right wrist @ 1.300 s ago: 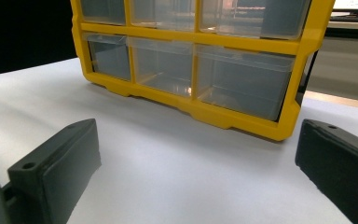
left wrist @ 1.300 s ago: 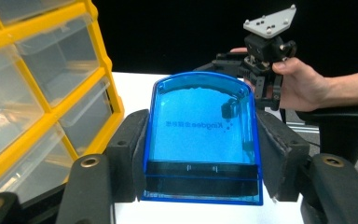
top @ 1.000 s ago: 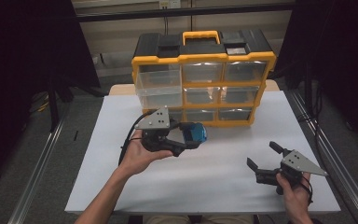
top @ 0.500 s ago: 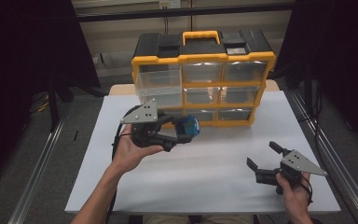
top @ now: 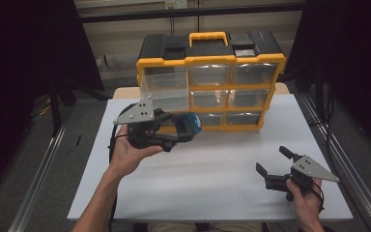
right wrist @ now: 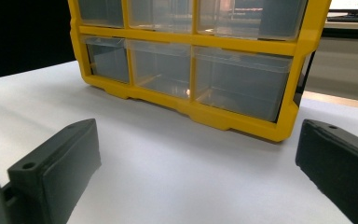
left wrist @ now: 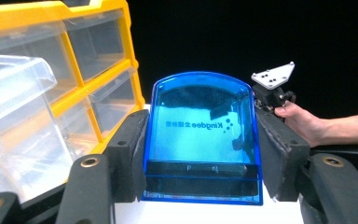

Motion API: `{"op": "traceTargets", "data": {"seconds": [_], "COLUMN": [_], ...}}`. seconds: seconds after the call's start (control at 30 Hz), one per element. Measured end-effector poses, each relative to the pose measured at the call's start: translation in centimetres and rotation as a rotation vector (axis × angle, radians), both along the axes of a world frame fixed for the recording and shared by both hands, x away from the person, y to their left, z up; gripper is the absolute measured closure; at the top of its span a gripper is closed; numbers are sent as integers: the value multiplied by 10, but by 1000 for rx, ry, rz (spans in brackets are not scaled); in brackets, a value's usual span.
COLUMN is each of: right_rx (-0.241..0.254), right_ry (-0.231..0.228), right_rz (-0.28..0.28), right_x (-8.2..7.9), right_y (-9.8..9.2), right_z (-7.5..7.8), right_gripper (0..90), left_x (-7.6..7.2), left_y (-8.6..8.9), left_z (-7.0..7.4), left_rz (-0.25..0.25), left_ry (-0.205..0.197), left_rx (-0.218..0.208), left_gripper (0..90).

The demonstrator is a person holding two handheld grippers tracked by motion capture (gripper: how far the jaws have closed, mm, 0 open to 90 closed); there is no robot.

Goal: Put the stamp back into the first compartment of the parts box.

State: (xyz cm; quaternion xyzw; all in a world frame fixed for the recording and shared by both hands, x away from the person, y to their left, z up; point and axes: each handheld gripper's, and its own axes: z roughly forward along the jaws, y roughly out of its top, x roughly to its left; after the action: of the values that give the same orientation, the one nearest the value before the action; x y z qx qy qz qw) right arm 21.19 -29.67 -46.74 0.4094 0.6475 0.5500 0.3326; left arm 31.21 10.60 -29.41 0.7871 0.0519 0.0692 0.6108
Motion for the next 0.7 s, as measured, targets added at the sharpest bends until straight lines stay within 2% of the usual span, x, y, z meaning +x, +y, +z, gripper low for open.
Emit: {"op": "traceTargets", "data": {"seconds": [0.03,0.3,0.37,0.43,0.57,0.7], "right_rx": [0,-2,-2,-1,-1,-3], "right_ry": [0,0,0,-2,3,4], "right_rz": [0,-2,-1,-3,0,0], "right_x": [0,0,1,1,1,1], "right_y": [0,0,0,0,0,0], "right_z": [0,0,0,0,0,0], "right_gripper": [0,0,0,0,0,0], "left_x": [0,4,4,6,9,11], "left_y": [0,8,10,13,17,20], "left_z": [1,12,15,20,27,32], "left_rz": [14,20,42,31,62,59], "left_ry": [-9,-16,-18,-19,-33,-31], "left_rx": [-5,-3,-20,-7,-25,-15], "left_gripper": [413,413,413,413,413,413]}}
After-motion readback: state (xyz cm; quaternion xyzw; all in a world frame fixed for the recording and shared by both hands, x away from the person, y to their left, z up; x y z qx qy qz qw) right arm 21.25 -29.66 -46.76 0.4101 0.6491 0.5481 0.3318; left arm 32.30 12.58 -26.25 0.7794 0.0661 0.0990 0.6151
